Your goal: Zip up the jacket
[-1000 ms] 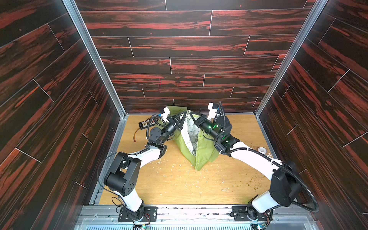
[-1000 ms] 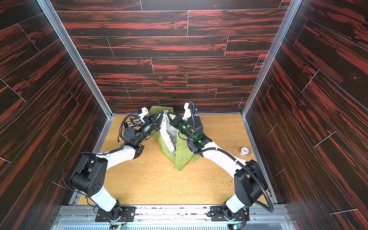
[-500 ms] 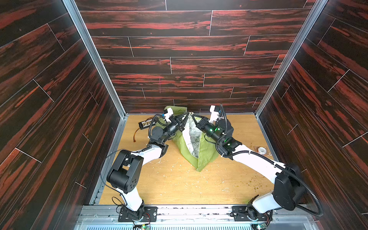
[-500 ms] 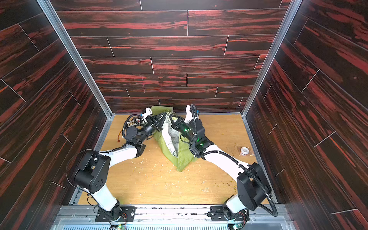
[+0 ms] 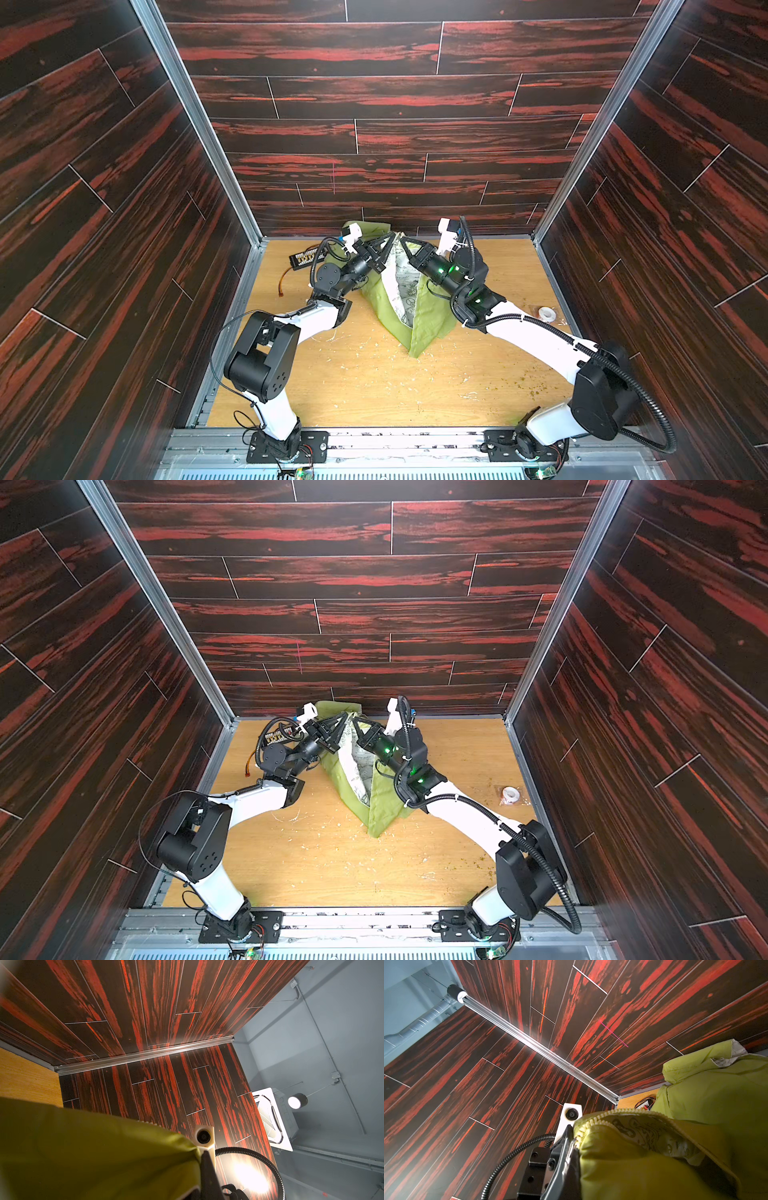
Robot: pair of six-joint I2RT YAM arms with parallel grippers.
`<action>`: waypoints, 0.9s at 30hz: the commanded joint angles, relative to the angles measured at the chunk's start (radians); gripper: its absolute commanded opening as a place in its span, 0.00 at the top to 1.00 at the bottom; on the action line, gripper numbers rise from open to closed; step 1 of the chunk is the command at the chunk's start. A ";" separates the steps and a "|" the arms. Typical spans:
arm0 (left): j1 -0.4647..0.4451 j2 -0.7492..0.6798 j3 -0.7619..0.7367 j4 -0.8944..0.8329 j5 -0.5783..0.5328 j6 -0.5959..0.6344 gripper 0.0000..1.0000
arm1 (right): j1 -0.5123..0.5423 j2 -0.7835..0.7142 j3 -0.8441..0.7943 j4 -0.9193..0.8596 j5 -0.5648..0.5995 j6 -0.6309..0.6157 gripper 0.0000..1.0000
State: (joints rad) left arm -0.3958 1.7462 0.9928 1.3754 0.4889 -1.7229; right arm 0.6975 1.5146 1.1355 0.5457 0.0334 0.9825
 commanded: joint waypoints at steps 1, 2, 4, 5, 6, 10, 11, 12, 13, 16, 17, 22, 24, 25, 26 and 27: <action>0.021 -0.001 0.043 0.034 -0.144 -0.008 1.00 | 0.083 -0.037 -0.015 -0.109 -0.198 -0.017 1.00; 0.022 -0.001 0.047 0.034 -0.149 -0.007 1.00 | 0.083 -0.031 -0.019 -0.113 -0.205 -0.010 1.00; 0.022 -0.001 0.060 0.034 -0.151 -0.005 1.00 | 0.085 -0.018 -0.013 -0.127 -0.217 -0.004 1.00; 0.022 -0.001 0.064 0.033 -0.148 -0.006 1.00 | 0.085 -0.015 -0.008 -0.138 -0.218 -0.002 1.00; 0.022 0.025 0.067 0.034 -0.140 -0.010 1.00 | 0.085 -0.014 -0.005 -0.145 -0.213 0.000 1.00; 0.022 0.017 0.029 0.034 -0.124 -0.013 1.00 | 0.084 -0.024 0.001 -0.165 -0.200 0.001 1.00; 0.021 0.011 0.014 0.034 -0.130 -0.008 1.00 | 0.084 -0.024 0.004 -0.175 -0.202 0.002 1.00; 0.021 0.012 -0.005 0.034 -0.142 0.001 1.00 | 0.084 -0.024 0.007 -0.188 -0.209 0.002 1.00; 0.022 -0.021 -0.024 0.034 -0.151 0.013 1.00 | 0.083 -0.024 0.007 -0.196 -0.218 0.008 1.00; 0.020 -0.040 -0.056 0.034 -0.170 0.036 1.00 | 0.083 -0.028 -0.002 -0.209 -0.233 0.028 1.00; 0.020 -0.042 -0.062 0.034 -0.174 0.037 1.00 | 0.085 -0.029 -0.007 -0.214 -0.234 0.034 1.00; 0.012 -0.048 -0.064 0.034 -0.164 0.062 1.00 | 0.079 -0.057 -0.036 -0.234 -0.222 0.058 0.96; 0.007 -0.051 -0.070 0.034 -0.161 0.068 1.00 | 0.075 -0.068 -0.041 -0.242 -0.213 0.068 0.92; 0.003 -0.053 -0.077 0.034 -0.160 0.073 1.00 | 0.073 -0.072 -0.042 -0.246 -0.214 0.070 0.88; 0.001 -0.056 -0.085 0.034 -0.160 0.075 1.00 | 0.074 -0.076 -0.041 -0.251 -0.217 0.069 0.86; -0.003 -0.059 -0.095 0.034 -0.161 0.081 1.00 | 0.073 -0.080 -0.042 -0.257 -0.224 0.066 0.83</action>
State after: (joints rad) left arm -0.4065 1.7382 0.9138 1.3842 0.4110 -1.6661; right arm 0.7197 1.4834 1.1137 0.3702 -0.0574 1.0378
